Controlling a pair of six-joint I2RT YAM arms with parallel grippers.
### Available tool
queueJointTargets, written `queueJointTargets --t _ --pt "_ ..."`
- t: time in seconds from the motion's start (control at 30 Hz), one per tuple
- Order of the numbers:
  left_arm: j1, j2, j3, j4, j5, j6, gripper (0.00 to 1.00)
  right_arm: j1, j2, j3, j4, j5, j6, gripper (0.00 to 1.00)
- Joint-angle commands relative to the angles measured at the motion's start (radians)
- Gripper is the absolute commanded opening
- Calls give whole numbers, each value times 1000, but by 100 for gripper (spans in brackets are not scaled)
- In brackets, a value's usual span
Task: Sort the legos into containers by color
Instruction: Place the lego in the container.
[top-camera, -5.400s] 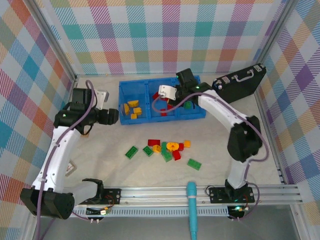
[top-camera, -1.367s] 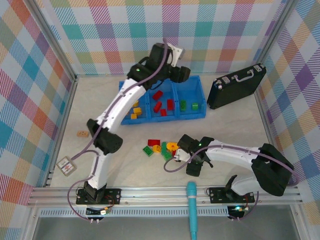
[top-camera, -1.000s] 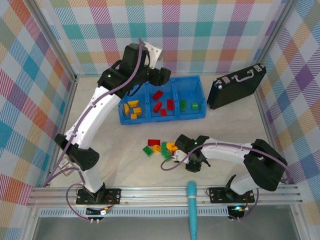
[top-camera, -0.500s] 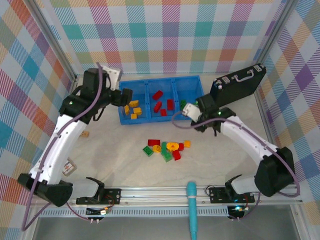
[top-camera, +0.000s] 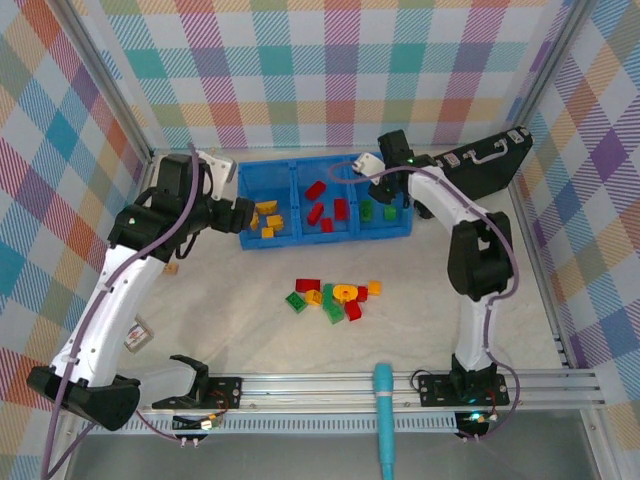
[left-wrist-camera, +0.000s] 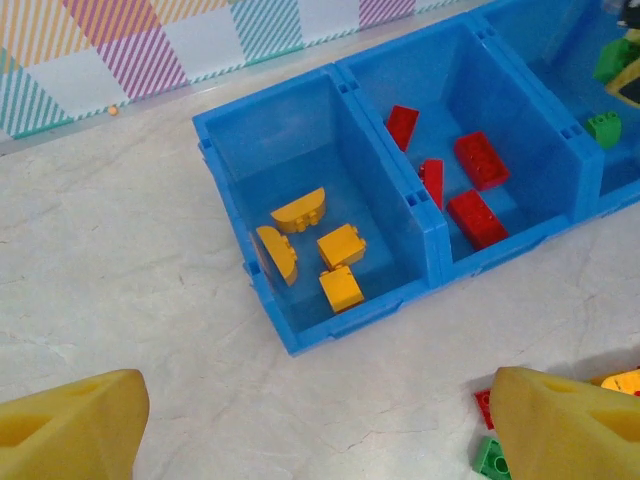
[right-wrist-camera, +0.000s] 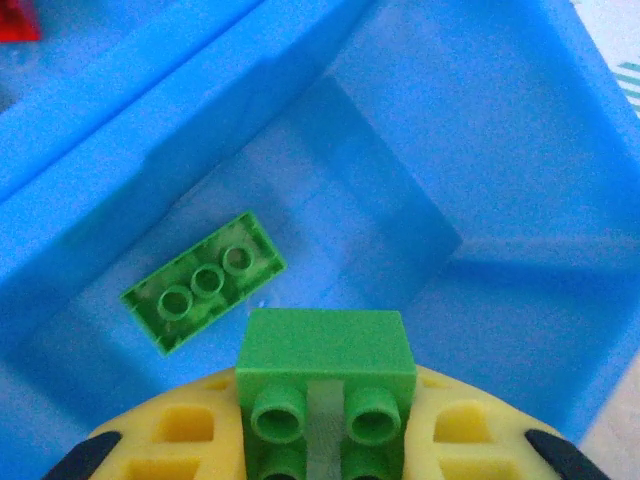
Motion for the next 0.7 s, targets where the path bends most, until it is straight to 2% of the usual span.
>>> queueJointTargets --t 0.0,0.17,0.33,0.5,0.6,0.63,0.67 --pt "13 -28 -5 -24 -13 -2 88 -3 69 107 -46 -4 -16 30" --pt "13 -25 11 -43 -11 1 89 -3 87 168 -65 -19 2 40" --pt "14 -27 7 -36 -2 3 89 3 -14 121 -69 -14 94 69" --pt "15 -26 -1 -19 19 9 89 50 -139 55 -162 28 227 70" --pt "17 -29 0 -12 25 23 90 97 -207 38 -292 39 404 67" --pt "17 -33 -3 -9 28 28 90 111 -221 42 -355 27 471 67" --pt "18 -36 -5 -5 29 32 90 115 -233 51 -442 -74 533 71"
